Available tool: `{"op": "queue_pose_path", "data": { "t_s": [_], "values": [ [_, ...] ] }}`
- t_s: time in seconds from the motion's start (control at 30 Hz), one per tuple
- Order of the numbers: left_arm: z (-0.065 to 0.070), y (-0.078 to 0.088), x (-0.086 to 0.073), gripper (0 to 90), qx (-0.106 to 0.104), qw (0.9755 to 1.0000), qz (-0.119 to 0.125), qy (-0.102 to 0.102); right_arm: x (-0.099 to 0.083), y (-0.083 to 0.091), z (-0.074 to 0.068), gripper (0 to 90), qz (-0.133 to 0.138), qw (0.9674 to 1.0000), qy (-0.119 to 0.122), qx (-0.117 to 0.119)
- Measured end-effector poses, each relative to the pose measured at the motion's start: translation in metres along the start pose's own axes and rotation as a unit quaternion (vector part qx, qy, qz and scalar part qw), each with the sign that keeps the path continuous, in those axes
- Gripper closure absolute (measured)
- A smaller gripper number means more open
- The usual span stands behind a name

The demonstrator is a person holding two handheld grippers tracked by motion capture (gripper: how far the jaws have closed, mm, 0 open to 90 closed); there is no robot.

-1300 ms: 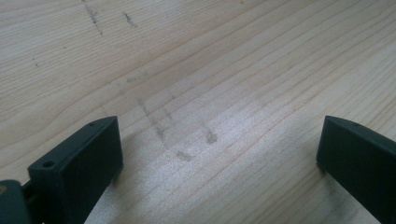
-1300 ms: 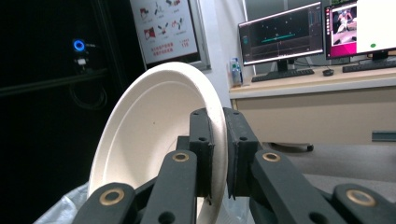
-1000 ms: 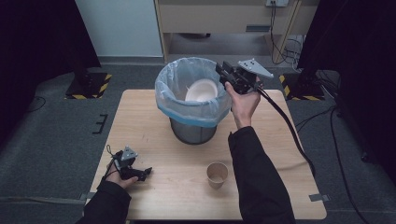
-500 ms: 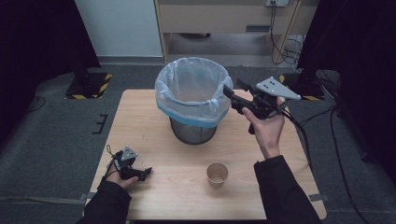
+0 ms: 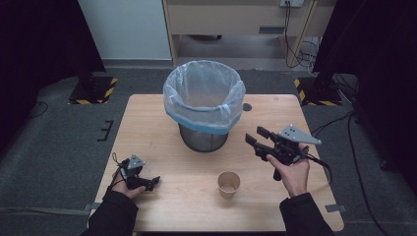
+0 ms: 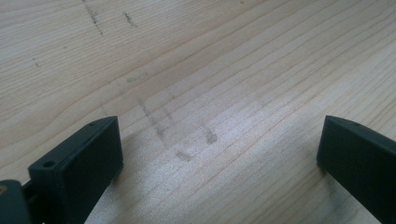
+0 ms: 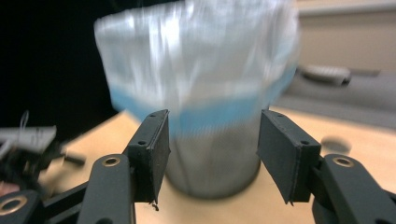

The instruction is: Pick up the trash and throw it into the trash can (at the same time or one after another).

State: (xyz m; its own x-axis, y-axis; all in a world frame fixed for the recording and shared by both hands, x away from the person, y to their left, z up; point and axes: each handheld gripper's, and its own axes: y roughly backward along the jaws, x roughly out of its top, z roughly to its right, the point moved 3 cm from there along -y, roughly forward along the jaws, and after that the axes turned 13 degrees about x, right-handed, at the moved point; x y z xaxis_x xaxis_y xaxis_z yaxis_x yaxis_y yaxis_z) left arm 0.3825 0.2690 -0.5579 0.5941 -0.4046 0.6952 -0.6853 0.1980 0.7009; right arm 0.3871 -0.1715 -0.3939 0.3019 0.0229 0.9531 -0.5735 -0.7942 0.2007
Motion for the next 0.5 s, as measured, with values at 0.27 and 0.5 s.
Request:
{"op": "queue_pose_path", "data": {
  "t_s": [0.27, 0.5],
  "values": [
    [0.000, 0.000, 0.000, 0.0, 0.000, 1.0000, 0.000, 0.000, -0.061, -0.016, -0.007, 52.0, -0.113, 0.9922, -0.024, 0.046],
    [0.000, 0.000, 0.000, 0.0, 0.000, 1.0000, 0.000, 0.000, -0.088, -0.029, -0.013, 56.2, -0.177, 0.9810, -0.042, 0.068]
  ]
}}
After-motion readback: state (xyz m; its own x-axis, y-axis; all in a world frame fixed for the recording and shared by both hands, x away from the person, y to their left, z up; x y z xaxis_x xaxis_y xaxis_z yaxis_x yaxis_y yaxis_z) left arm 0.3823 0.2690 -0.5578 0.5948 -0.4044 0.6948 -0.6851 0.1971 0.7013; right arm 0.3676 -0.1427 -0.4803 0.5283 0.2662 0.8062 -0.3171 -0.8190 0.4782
